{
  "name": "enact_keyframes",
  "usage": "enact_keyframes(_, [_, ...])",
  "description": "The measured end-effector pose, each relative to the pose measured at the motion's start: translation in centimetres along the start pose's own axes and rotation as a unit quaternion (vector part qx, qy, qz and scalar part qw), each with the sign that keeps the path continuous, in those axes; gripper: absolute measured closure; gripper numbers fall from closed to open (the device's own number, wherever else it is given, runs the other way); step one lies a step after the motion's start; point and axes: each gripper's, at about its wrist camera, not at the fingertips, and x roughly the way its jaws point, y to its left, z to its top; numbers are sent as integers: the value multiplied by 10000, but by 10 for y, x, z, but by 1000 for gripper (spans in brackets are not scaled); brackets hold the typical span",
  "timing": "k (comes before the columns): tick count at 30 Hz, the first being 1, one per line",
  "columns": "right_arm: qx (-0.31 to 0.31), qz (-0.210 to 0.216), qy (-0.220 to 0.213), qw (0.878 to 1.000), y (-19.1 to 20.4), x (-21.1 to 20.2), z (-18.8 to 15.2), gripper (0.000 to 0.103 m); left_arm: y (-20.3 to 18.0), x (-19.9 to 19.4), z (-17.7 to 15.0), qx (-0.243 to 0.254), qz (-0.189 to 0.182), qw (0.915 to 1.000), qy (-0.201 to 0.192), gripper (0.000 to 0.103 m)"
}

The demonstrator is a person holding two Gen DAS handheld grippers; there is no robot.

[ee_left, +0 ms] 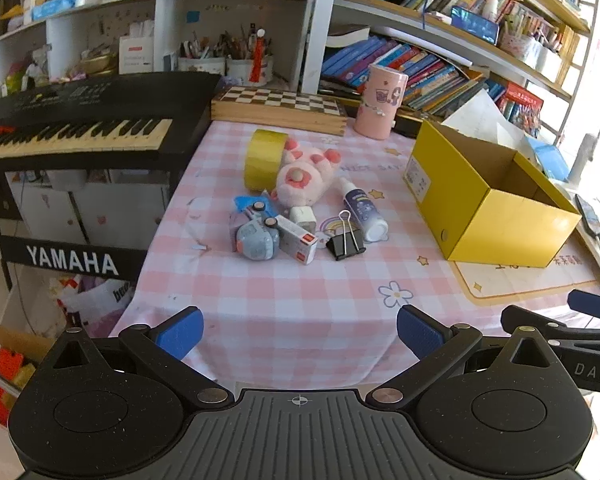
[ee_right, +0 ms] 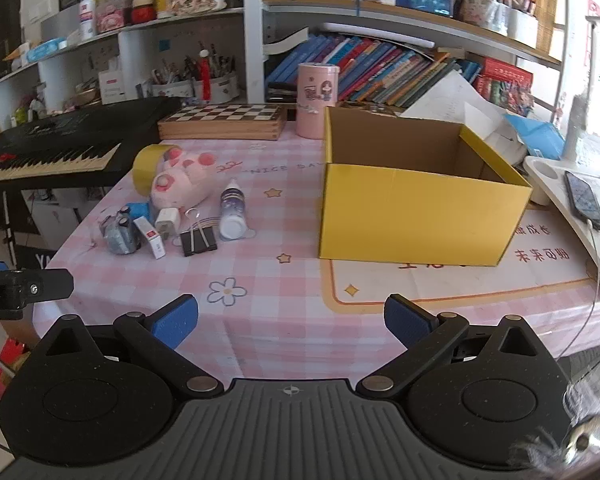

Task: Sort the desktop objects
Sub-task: 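Move both tools toward the small objects on the pink tablecloth, then grasp the black binder clip with the right tool while the left tool grasps the grey toy car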

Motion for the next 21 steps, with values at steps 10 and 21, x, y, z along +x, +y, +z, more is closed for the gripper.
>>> enact_keyframes(10, [-224,293,148,9992,14,8,3,6,11,2,-4,-281,-22,9996,-10,0])
enact_keyframes(21, [-613,587,176,9962,25,35,15,23,13,21,6,-320,376,9988,-51,0])
